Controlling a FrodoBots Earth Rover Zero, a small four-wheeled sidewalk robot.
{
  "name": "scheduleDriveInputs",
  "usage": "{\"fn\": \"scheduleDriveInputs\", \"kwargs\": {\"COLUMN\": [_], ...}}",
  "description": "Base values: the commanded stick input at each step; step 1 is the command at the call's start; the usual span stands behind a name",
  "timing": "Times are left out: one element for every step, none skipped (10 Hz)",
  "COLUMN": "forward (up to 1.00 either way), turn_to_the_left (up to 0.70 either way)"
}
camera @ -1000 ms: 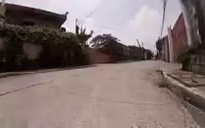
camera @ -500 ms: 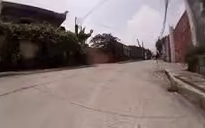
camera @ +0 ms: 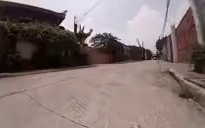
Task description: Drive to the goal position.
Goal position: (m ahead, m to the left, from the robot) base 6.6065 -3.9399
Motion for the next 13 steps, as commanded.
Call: {"fn": "scheduleDriveInputs", "kwargs": {"forward": [0.7, 0.7, 0.7, 0.7, 0.7, 0.7, 0.7, 0.7, 0.7, 0.7, 0.7, 0.7, 0.7], "turn_to_the_left": [0.0, 0.0, 0.0, -0.18, -0.35, -0.35, -0.35, -0.35, -0.21, -0.01, 0.0, 0.0, 0.0]}}
